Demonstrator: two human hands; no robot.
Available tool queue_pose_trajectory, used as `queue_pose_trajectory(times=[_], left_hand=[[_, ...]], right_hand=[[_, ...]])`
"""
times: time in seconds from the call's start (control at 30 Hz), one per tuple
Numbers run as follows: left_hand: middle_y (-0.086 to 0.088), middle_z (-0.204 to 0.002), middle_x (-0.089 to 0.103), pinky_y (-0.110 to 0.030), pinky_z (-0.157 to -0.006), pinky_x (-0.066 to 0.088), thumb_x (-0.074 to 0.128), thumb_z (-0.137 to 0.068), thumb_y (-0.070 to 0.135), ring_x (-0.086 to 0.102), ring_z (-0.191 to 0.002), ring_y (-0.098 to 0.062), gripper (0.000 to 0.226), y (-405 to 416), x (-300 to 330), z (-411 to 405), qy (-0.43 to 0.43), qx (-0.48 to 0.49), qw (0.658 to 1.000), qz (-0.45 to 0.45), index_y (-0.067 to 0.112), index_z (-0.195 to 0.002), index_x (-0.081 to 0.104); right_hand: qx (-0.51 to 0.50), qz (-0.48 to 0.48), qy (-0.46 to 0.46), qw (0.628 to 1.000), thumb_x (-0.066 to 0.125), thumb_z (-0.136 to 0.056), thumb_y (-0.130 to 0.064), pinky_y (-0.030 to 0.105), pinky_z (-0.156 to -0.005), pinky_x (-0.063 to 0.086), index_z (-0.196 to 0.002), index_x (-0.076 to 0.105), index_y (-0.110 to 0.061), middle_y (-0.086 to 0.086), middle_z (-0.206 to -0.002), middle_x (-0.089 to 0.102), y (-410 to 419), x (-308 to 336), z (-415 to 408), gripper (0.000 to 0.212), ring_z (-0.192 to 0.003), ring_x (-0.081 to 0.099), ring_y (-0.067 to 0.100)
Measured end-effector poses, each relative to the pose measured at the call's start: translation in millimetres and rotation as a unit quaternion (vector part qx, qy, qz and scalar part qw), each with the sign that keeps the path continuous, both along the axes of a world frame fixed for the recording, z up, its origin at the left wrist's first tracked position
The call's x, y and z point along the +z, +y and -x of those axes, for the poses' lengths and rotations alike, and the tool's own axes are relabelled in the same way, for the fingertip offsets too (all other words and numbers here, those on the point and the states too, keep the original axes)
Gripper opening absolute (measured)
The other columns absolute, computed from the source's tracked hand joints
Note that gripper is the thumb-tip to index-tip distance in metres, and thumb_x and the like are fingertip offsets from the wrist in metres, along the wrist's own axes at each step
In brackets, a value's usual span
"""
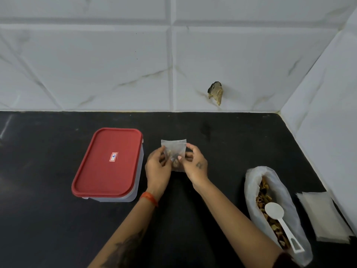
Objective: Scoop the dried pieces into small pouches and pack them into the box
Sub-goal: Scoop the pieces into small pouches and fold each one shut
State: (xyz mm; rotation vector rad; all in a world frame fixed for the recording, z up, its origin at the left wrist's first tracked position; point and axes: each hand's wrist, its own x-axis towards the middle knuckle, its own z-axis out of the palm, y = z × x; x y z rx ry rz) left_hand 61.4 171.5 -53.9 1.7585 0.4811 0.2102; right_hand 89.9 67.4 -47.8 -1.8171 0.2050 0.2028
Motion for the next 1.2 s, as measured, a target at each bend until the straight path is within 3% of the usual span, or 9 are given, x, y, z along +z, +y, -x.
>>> queue_pose_trajectory(times=[0.2, 0.37, 0.5, 0.6, 0.7, 0.8, 0.93, 1.07, 1.2], left_hand=[[-0.008, -0.128, 0.057, -0.034, -0.095, 0.050, 0.063, -0.084, 0.002, 0.057, -0.115, -0.020, 0.046, 8, -7, -43, 0.026, 0.018, 0.996, -0.081, 0.008, -0.128, 0.055], [-0.001, -0.091, 0.069, -0.030, -0.074, 0.055, 0.058, -0.084, 0.004, 0.065, -0.086, -0.013, 0.013, 12, -12, -48, 0.014, 0.013, 0.995, -0.095, 0.012, -0.090, 0.067], [-0.006, -0.084, 0.066, -0.031, -0.069, 0.049, 0.056, -0.086, 0.007, 0.061, -0.080, -0.018, 0.008, 13, -12, -49, 0.036, 0.009, 0.991, -0.126, 0.005, -0.082, 0.062], [-0.010, -0.080, 0.058, -0.028, -0.061, 0.041, 0.052, -0.089, 0.007, 0.057, -0.078, -0.027, 0.027, 10, -6, -49, 0.058, -0.001, 0.987, -0.151, 0.010, -0.062, 0.048], [-0.017, -0.117, 0.059, -0.031, -0.090, 0.040, 0.053, -0.092, 0.013, 0.052, -0.115, -0.032, 0.015, 4, 1, -44, 0.062, -0.013, 0.983, -0.174, 0.003, -0.093, 0.064], [-0.015, -0.144, 0.043, -0.030, -0.107, 0.029, 0.054, -0.093, 0.017, 0.036, -0.134, -0.029, 0.043, -7, 9, -30, 0.041, -0.026, 0.976, -0.214, 0.002, -0.133, 0.049], [-0.007, -0.144, 0.043, -0.027, -0.111, 0.024, 0.055, -0.093, 0.021, 0.034, -0.136, -0.020, 0.046, -32, 28, -9, -0.036, -0.052, 0.977, -0.206, 0.011, -0.137, 0.046], [0.000, -0.143, 0.044, -0.041, -0.107, 0.039, 0.057, -0.092, 0.026, 0.042, -0.130, -0.016, 0.046, -70, 55, 12, -0.087, -0.101, 0.981, -0.142, 0.019, -0.137, 0.046], [0.001, -0.139, 0.046, -0.032, -0.099, 0.046, 0.059, -0.091, 0.025, 0.051, -0.112, -0.006, 0.045, -115, 77, 31, -0.133, -0.148, 0.974, -0.108, 0.021, -0.135, 0.048]], right_hand=[[0.047, 0.158, -0.033, 0.986, 0.060, -0.088, -0.015, 0.034, -0.093, 0.049, -0.125, 0.057, -0.011, 0.008, -0.113, 0.063, 25, -10, -40, 0.037, -0.106, 0.060, 0.023], [0.087, 0.317, -0.083, 0.941, 0.052, -0.091, -0.022, 0.037, -0.080, 0.047, -0.108, 0.058, -0.006, 0.011, -0.107, 0.060, 32, -8, -46, 0.024, -0.102, 0.054, 0.028], [0.113, 0.336, -0.082, 0.932, 0.047, -0.094, -0.026, 0.034, -0.080, 0.043, -0.108, 0.059, -0.007, 0.011, -0.112, 0.057, 32, -10, -45, 0.027, -0.105, 0.050, 0.028], [0.136, 0.332, -0.070, 0.931, 0.043, -0.097, -0.029, 0.033, -0.088, 0.042, -0.122, 0.055, -0.009, 0.012, -0.122, 0.050, 29, -6, -45, 0.035, -0.112, 0.046, 0.028], [0.154, 0.308, -0.049, 0.937, 0.040, -0.099, -0.033, 0.034, -0.095, 0.040, -0.139, 0.043, -0.015, 0.012, -0.131, 0.045, 22, 2, -44, 0.044, -0.120, 0.043, 0.028], [0.143, 0.271, -0.052, 0.950, 0.041, -0.099, -0.032, 0.034, -0.099, 0.039, -0.142, 0.039, -0.019, 0.012, -0.137, 0.044, 8, 15, -38, 0.045, -0.125, 0.044, 0.028], [0.111, 0.243, -0.108, 0.958, 0.042, -0.099, -0.034, 0.030, -0.103, 0.035, -0.144, 0.038, -0.021, 0.007, -0.142, 0.044, -27, 40, -17, 0.047, -0.128, 0.044, 0.021], [0.073, 0.231, -0.164, 0.956, 0.043, -0.099, -0.033, 0.024, -0.102, 0.031, -0.144, 0.037, -0.022, 0.004, -0.142, 0.045, -79, 67, 11, 0.047, -0.131, 0.041, 0.017], [-0.011, 0.204, -0.196, 0.959, 0.049, -0.096, -0.033, 0.030, -0.108, 0.036, -0.141, 0.042, -0.023, 0.002, -0.139, 0.049, -135, 81, 42, 0.047, -0.128, 0.045, 0.015]])
